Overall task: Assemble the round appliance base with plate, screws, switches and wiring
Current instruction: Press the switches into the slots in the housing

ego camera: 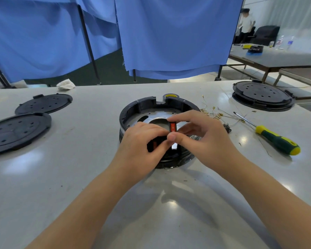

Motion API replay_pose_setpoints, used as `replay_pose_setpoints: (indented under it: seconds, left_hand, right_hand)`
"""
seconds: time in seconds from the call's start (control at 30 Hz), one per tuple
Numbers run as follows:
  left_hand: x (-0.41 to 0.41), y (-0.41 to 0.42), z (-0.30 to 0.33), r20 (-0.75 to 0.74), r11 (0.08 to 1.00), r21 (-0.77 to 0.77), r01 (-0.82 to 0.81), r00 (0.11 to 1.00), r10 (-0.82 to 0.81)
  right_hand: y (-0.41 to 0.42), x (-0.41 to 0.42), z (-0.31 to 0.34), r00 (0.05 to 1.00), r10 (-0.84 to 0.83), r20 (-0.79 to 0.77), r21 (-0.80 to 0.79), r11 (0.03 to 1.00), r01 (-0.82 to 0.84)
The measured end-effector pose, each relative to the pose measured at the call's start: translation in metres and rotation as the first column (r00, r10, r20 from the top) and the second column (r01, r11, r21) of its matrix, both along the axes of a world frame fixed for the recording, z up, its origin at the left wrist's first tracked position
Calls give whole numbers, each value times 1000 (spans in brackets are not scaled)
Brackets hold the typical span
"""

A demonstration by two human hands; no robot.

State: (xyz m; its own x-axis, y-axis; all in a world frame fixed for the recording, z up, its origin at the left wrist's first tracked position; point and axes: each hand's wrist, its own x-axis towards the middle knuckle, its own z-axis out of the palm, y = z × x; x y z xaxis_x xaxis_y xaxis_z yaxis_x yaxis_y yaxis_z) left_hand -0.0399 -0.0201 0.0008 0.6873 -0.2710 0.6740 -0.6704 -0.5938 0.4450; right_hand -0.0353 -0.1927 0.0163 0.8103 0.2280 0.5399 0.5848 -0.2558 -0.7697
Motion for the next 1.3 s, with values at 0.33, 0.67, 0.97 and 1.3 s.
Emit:
replay_pose_setpoints:
  seconds: [0.33, 0.67, 0.97, 1.3]
  left_hand:
    - [-8, -2, 9, 66, 989, -133, -65, 995, 74]
    - [-10, -2, 16, -313, 927, -375, -27, 945, -99]
    - [-9, -1, 15, -390, 877, -481, -11, 898, -203]
    - [-6, 0, 11, -359, 906, -419, -53, 926, -112]
  right_hand:
    - [-4, -2, 5, 999, 23, -36, 1, 1000, -23]
    - [-9, 0, 9, 977, 72, -199, 66, 996, -60]
    - [-11, 1, 13, 862, 263, -434, 178, 963, -204]
    - [-25, 4, 17, 769, 384, -511, 140, 920, -366]
